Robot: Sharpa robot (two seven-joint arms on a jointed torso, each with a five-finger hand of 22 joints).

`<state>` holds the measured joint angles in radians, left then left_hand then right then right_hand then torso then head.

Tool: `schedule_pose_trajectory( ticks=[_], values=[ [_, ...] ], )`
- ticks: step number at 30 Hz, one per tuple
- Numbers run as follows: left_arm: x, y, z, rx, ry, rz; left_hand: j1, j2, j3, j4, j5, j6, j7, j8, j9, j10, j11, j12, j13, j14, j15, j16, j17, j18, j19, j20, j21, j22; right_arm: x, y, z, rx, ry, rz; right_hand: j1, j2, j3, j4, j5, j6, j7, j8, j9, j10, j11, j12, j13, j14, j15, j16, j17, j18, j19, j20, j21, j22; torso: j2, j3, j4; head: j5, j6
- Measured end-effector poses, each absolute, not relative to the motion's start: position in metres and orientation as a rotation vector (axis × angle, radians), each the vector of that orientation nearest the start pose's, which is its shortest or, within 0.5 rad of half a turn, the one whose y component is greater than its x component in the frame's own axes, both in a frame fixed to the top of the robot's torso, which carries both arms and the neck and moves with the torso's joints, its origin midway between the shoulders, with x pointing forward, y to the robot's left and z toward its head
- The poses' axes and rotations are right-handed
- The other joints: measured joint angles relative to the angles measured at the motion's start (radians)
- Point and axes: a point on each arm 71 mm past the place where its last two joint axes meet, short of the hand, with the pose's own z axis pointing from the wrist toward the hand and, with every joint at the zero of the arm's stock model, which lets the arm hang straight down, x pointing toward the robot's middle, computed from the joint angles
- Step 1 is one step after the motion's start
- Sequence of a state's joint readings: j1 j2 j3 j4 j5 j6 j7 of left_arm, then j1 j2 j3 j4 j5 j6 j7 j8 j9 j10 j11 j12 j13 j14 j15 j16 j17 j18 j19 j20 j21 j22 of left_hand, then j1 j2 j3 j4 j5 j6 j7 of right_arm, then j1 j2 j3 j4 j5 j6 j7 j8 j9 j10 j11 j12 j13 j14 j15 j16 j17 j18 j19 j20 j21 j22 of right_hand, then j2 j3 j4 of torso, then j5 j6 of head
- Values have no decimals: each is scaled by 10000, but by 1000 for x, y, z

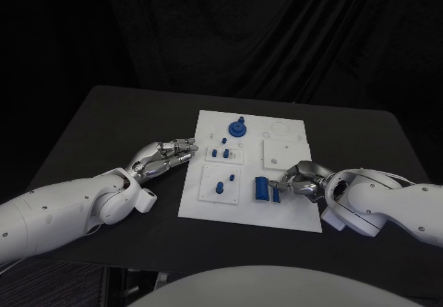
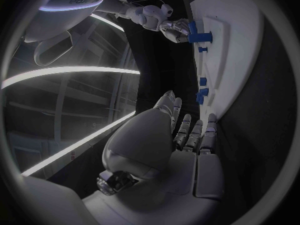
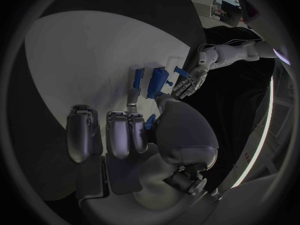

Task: Assemble the parts on the task board

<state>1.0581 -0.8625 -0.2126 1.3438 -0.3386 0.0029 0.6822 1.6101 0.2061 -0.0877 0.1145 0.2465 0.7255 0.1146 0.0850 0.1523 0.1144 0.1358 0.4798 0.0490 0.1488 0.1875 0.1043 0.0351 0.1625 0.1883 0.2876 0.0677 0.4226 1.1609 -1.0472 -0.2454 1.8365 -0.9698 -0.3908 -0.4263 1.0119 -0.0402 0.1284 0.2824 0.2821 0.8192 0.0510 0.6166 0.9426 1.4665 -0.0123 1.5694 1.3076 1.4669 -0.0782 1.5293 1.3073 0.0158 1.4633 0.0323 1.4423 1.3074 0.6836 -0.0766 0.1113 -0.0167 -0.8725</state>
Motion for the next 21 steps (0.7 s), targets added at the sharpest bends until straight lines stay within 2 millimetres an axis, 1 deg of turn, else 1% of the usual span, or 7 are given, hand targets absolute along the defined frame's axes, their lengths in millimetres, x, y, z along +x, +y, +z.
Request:
schedule_pose_trajectory(
  ticks=[1, 5, 10, 12, 14, 18, 21],
  values=[
    [442, 253, -293, -7300, 16616, -16463, 0, 0, 0, 0, 0, 0, 0, 0, 0, 0, 0, 0, 0, 0, 0, 0, 0, 0, 0, 0, 0, 0, 379, -234, -264, 5165, 21419, 5661, -1, -1, -24, 24, 0, -38, -38, 139, 86, -20, -27, 0, 0, 0, 0, 0, 0, 0, 0, 0, 0, 0, -1, 0, 0, 2, 0],
    [442, 253, -293, -7307, 16618, -16474, 0, 0, 0, 0, 0, 0, 0, 0, 0, 0, 0, 0, 0, 0, 0, 0, -1, 1, 0, 0, 0, 1, 379, -234, -263, 5060, 21292, 5730, 79, 79, -85, 31, 0, -52, -52, 387, 248, 3, -75, 0, 0, 0, 0, 0, 0, 0, 0, 0, 0, 0, -1, 0, 0, 11, 0],
    [442, 253, -294, -7315, 16617, -16483, 0, 0, 0, 0, 0, 0, 0, 0, 0, 0, 0, 0, 0, 0, 0, 0, 0, 1, 0, -1, 0, 2, 378, -235, -262, 5017, 21158, 5773, 177, 176, -112, 3, 0, -113, -113, 506, 355, 3, -74, 0, 0, -29, -29, 0, 0, -1, 24, -23, 0, 0, -1, 0, 0, 11, 0],
    [442, 253, -294, -7321, 16618, -16485, 0, 0, 0, 0, 0, 0, 0, 0, 0, 0, 0, 0, 0, 0, 0, 0, 0, 1, 0, -1, 0, 2, 378, -236, -261, 4995, 21084, 5787, 685, 268, -5, -316, 0, -275, -157, 634, 429, 3, -147, 0, 0, 8, -66, 0, 0, 0, 38, -38, 0, 0, -1, 0, -1, 17, 0],
    [441, 253, -294, -7324, 16617, -16487, 0, 0, 0, 0, 0, 0, 0, 0, 0, 0, 0, 0, 0, 0, 0, 0, 0, 2, 0, -1, 0, 2, 378, -238, -261, 4963, 21032, 5786, 885, 292, 43, -432, 0, -304, -162, 668, 457, 3, -147, 0, 0, 9, -67, 0, 0, 1, 38, -38, 0, 0, -1, 0, -1, 21, 0],
    [441, 253, -294, -7328, 16615, -16495, 0, 0, 0, 0, 0, 0, 0, 0, 0, 0, 0, 0, 0, 0, 0, 0, 0, 2, 0, -1, 0, 3, 376, -240, -259, 4766, 20920, 5814, 1313, 239, 38, -734, 0, -339, -196, 915, 591, 3, -147, 0, 0, 9, -67, 0, 0, 0, 38, -38, 0, 0, -1, 0, -1, 31, 0],
    [441, 254, -294, -7333, 16616, -16500, 0, 0, -1, 0, 0, 0, 0, 0, 0, 0, 0, 0, 0, 0, 0, 0, 0, 2, 1, -1, 0, 3, 373, -241, -257, 4523, 20838, 5849, 1558, 177, -27, -909, -1, -339, -197, 1209, 782, -32, -182, 0, 0, -27, -103, 0, 0, -1, 6, -78, 0, 0, -1, 0, -1, 42, 0]
  ],
)
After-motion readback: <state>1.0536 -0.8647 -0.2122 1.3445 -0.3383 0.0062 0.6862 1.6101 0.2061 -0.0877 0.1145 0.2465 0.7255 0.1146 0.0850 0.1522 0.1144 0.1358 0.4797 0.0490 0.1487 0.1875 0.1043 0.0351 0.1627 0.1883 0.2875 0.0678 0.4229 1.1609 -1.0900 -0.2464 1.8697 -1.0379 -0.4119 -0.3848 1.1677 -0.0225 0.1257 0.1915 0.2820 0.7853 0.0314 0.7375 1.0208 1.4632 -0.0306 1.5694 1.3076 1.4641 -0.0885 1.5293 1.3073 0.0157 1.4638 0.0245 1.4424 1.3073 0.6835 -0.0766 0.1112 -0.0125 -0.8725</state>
